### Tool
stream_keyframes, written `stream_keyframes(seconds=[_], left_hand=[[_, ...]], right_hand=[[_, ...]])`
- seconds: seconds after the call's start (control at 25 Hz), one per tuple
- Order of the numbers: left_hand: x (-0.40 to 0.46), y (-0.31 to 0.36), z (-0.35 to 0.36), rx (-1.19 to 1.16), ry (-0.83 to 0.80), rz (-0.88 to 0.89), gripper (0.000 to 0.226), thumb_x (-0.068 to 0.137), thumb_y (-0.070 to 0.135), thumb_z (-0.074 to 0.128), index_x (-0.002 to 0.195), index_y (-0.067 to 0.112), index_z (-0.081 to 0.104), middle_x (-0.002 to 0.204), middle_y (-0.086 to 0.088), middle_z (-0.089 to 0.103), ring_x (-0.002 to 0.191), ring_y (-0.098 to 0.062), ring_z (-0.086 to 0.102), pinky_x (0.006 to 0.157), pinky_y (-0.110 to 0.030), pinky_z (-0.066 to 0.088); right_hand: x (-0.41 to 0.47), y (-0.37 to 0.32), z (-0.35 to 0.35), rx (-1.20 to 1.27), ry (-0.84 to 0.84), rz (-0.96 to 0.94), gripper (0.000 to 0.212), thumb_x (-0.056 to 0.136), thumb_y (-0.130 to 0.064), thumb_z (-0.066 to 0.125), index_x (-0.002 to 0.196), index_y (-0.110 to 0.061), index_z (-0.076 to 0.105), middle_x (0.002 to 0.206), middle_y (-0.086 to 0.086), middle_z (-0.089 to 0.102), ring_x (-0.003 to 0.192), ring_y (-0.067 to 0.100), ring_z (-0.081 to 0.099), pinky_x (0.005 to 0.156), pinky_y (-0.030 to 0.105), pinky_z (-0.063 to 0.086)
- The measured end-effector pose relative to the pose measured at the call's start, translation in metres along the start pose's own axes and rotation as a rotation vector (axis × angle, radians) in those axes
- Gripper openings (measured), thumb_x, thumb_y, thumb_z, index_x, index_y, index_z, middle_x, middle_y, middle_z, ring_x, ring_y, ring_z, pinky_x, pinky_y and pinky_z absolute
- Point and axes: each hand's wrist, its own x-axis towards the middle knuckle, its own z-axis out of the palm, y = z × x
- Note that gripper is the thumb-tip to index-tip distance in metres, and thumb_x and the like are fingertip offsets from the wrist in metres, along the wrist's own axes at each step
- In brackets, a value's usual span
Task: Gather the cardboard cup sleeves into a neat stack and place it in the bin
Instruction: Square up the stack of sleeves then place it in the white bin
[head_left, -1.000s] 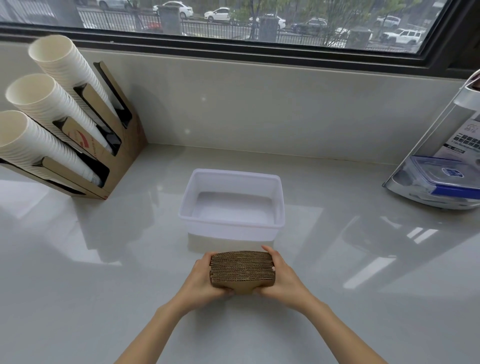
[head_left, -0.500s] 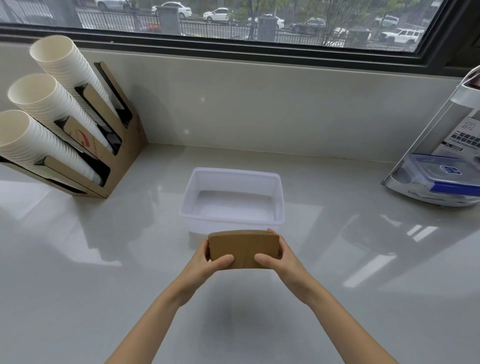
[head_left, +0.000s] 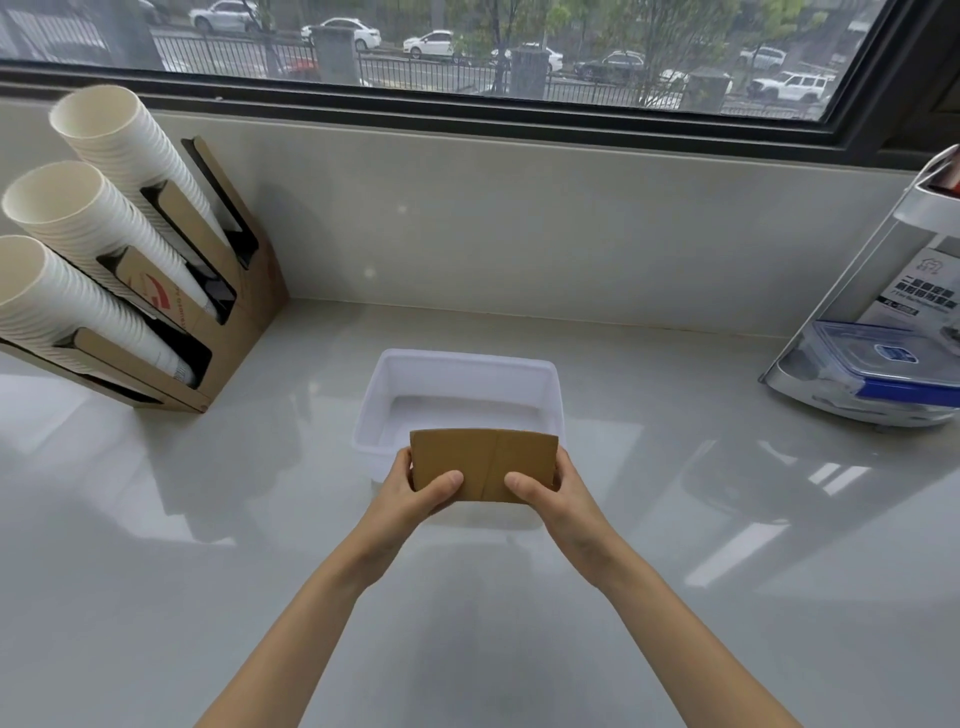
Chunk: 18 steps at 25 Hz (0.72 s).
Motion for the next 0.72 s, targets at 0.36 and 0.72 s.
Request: stream_keyframes(seconds=[0.36,0.72], left_hand=[[0.035,0.028,0.013,-0.157,0.101,0.106,0.034,0.086,0.023,0.057,0.119,0.019,0.048,0.109,-0.003,0.063,0.101,-0.014,0.063,0.075,-0.012,0.055],[0.06,0.04,0.01,-0.269,0.234,0.009,0.022,0.09,0.015,0.048,0.111,0.017,0.04,0.102,-0.001,0.052,0.094,-0.019,0.056,0.068,-0.028,0.049]], right_hand=[[0.026,-0.03,0.0,-0.002,0.061,-0.002,0.079,0.077,-0.03,0.069,0.136,-0.025,0.017,0.12,-0.002,0.049,0.106,0.01,0.053,0.101,0.033,0.043],[0.042,-0.033,0.01,-0.069,0.009,0.154,0.064,0.076,-0.041,0.068,0.123,-0.02,0.031,0.111,-0.005,0.054,0.106,0.013,0.056,0.103,0.035,0.044]])
